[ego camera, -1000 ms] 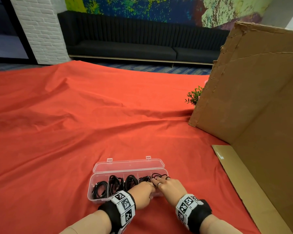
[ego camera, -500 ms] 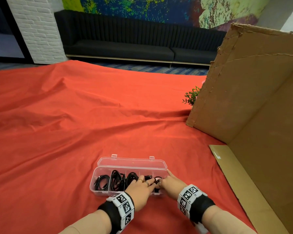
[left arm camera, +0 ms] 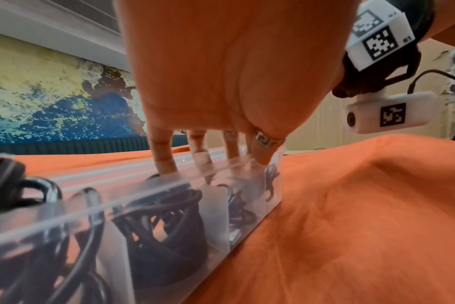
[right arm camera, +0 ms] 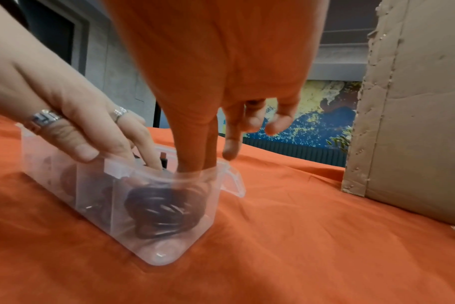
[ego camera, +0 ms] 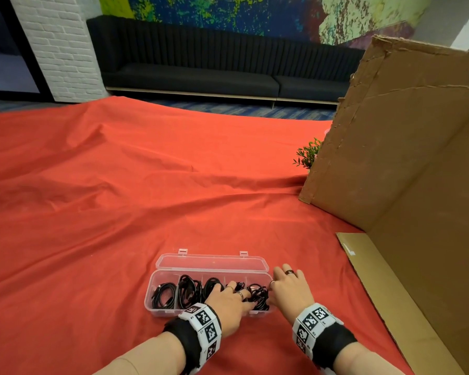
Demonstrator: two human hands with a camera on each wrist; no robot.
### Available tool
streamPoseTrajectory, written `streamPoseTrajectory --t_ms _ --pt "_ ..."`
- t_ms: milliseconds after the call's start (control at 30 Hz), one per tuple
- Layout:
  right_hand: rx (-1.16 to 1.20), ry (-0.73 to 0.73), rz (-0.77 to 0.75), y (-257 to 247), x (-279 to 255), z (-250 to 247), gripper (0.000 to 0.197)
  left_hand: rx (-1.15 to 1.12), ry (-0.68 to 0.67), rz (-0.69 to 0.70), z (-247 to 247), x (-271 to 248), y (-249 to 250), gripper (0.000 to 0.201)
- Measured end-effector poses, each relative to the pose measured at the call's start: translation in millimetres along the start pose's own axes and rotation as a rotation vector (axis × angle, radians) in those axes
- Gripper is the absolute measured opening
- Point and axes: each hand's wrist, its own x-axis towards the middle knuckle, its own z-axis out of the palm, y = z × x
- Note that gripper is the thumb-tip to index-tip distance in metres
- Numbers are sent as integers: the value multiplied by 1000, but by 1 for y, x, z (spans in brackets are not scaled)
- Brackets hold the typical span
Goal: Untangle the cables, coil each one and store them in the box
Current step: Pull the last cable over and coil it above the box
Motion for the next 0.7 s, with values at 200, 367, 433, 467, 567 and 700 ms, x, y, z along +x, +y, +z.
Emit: streamPoseTrajectory --t_ms 200,367,433,467,567,700 --pt "44 -116 3 0 7 17 39 -34 -18 -6 -1 0 2 64" --pt "-4 -135 12 -6 9 13 38 -76 -22 2 1 3 3 68" --pt "-18 -115 -5 -11 8 16 33 -88 -14 -5 2 4 4 62" --pt "-18 -113 -12 -13 9 17 32 -84 -11 -7 1 4 4 57" --pt "-31 -107 -21 -15 11 11 27 -51 -5 -20 1 4 6 48" --pt "-36 -112 -46 -12 17 12 25 -10 13 -8 2 5 7 54"
